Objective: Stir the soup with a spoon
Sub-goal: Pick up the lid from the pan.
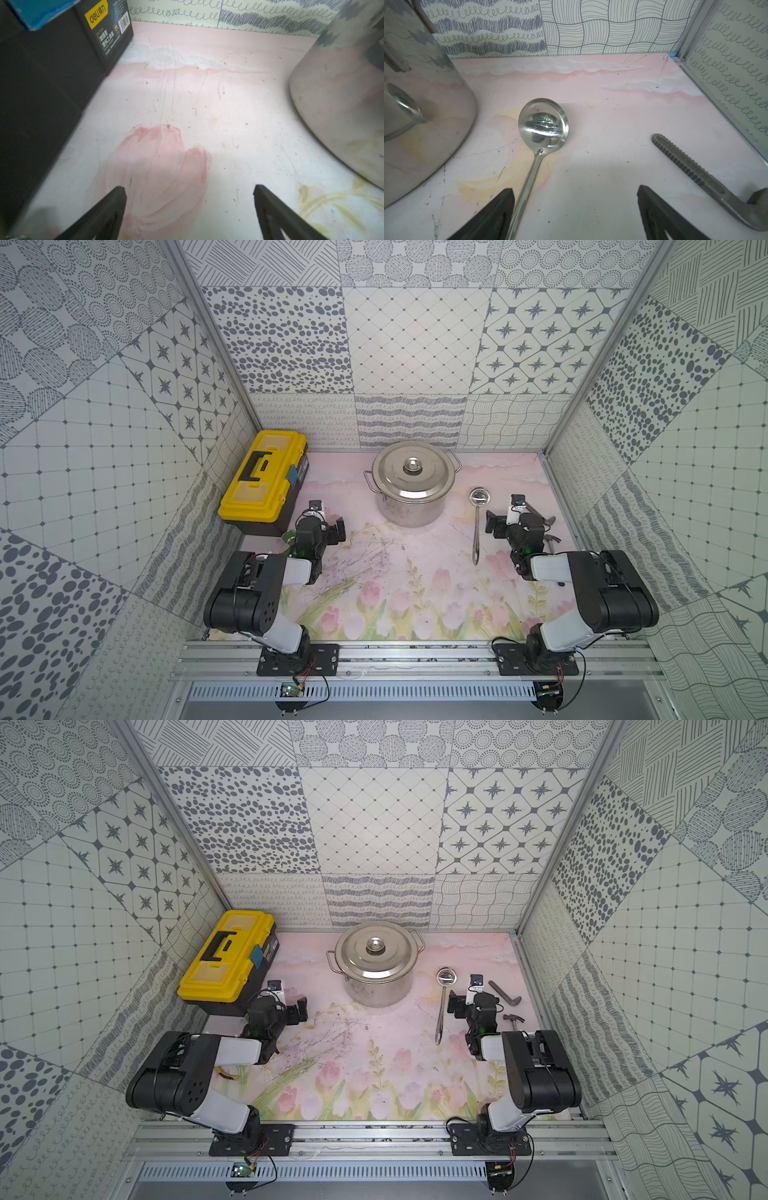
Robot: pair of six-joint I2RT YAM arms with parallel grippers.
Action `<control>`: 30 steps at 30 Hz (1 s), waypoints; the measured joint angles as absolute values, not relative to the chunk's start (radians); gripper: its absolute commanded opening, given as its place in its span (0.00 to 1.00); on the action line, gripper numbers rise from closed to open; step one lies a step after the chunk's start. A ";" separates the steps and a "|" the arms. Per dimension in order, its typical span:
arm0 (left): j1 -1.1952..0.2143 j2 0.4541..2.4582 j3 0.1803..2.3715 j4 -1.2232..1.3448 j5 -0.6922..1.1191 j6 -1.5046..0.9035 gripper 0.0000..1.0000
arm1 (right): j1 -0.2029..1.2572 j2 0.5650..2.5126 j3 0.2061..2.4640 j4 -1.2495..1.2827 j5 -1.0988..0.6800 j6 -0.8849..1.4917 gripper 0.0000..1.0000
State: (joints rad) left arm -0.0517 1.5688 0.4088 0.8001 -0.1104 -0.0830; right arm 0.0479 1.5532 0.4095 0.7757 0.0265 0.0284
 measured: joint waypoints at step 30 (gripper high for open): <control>-0.052 1.506 0.572 0.580 -0.133 -0.099 0.99 | 0.065 1.441 0.484 0.567 0.031 0.014 0.97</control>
